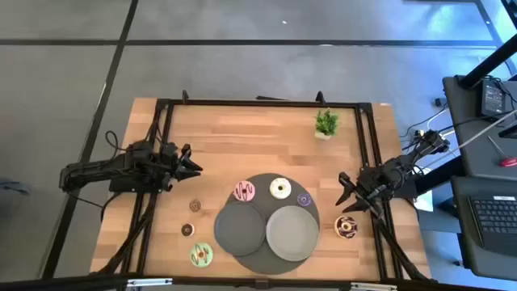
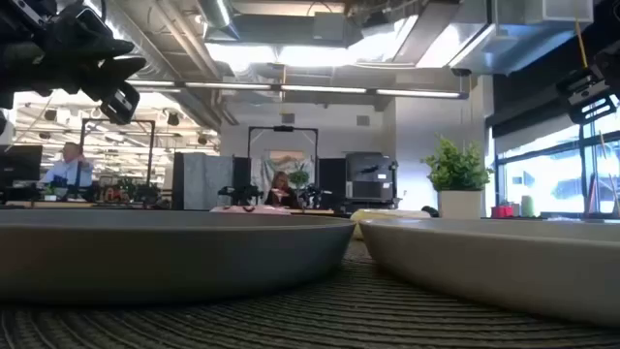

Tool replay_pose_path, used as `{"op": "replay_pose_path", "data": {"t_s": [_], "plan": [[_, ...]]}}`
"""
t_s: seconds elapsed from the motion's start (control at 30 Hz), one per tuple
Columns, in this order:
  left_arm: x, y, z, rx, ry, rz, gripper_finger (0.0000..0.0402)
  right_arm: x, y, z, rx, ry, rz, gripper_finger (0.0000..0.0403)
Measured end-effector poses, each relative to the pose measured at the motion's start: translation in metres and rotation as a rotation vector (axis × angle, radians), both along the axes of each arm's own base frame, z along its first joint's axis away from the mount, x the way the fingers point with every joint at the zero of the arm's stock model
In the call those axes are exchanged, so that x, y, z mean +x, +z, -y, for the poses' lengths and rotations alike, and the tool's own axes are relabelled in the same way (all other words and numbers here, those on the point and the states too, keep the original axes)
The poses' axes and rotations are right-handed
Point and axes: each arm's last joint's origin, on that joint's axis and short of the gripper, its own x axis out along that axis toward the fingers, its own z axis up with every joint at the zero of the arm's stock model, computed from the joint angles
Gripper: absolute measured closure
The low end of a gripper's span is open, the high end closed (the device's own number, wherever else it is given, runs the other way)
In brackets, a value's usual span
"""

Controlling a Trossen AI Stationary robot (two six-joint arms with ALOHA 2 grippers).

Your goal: Pick & Place donuts

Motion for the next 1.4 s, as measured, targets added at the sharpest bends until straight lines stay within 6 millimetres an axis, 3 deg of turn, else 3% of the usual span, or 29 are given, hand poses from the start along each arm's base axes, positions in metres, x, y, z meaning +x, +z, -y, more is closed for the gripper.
{"op": "replay_pose_path", "data": {"t_s": [1.4], "plan": [[0.0000, 0.0000, 0.0000, 0.000, 0.000, 0.000, 0.0313, 0.0005, 0.0005, 0.0008, -0.014, -0.032, 0.015, 0.0257]]}}
